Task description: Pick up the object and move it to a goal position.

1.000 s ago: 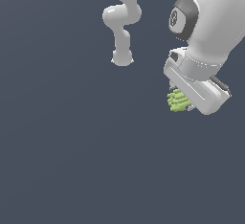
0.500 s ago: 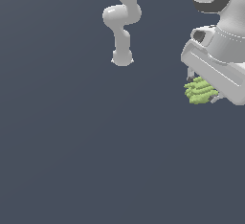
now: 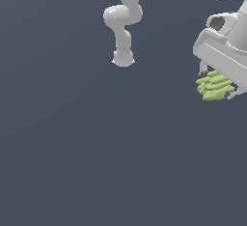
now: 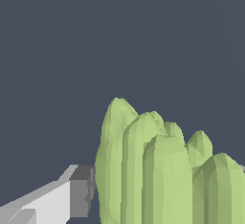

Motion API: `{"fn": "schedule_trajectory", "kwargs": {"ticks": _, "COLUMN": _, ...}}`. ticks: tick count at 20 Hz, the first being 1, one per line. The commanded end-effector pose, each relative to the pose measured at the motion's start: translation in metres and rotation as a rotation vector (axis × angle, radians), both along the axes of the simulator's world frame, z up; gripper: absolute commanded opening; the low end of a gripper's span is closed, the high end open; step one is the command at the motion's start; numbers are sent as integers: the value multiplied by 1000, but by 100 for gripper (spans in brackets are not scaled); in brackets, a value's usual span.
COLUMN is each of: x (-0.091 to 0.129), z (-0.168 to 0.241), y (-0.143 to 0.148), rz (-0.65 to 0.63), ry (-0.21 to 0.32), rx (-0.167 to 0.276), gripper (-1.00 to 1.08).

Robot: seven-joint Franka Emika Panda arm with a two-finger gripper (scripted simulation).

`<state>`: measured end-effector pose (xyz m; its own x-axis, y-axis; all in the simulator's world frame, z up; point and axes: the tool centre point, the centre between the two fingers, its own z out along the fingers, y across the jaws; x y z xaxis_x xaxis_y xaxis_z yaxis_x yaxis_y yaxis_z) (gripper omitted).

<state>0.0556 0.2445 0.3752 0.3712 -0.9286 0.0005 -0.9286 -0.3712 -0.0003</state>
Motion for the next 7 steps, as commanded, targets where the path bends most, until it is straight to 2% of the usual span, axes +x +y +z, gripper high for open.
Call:
{"fn": "schedule_trajectory", "kwargs": {"ticks": 1, "x": 1, "z": 4, "y": 2, "rz": 0, "ry": 0, "rx": 0, "gripper": -100}}
{"fn": "schedule_trajectory", "kwargs": {"ticks": 7, "x": 3, "z": 6, "y": 3, "rz": 0, "ry": 0, "rx": 0, "gripper": -100}}
